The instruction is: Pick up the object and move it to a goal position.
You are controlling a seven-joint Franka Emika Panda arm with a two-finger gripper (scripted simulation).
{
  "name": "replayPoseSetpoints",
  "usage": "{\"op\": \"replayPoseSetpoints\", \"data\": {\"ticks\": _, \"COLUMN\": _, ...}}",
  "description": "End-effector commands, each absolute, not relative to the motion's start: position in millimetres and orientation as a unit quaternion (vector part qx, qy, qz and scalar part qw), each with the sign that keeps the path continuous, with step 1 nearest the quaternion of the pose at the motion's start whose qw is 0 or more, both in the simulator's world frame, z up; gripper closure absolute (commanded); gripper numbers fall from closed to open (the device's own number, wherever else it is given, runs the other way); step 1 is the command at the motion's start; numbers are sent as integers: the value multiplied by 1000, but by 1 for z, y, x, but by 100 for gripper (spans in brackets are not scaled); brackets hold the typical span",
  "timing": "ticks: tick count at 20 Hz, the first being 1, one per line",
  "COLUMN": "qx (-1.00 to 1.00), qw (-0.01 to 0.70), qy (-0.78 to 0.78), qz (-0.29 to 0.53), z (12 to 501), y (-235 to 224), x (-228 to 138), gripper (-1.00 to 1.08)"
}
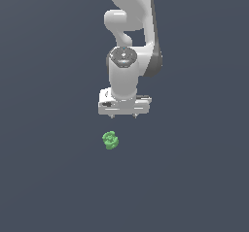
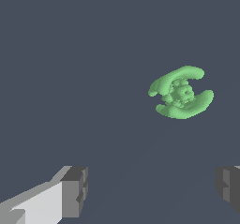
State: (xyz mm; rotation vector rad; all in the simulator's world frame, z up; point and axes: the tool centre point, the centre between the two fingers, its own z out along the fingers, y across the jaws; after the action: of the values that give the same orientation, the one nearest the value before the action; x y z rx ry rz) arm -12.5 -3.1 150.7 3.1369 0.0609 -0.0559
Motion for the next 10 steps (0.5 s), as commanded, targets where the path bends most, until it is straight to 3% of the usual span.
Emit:
{"op": "replayPoseSetpoints", "data": {"ticks": 1, "qx": 1000, "qw": 2, "qy": 19, "qz": -18, "z": 151, "y": -3, "x": -13, "gripper": -92}}
{"op": "replayPoseSetpoints", "data": {"ticks": 10, "qx": 1000, "qw": -2, "qy": 19, "qz": -1, "z": 169, "y": -3, "x": -3, "gripper": -92}}
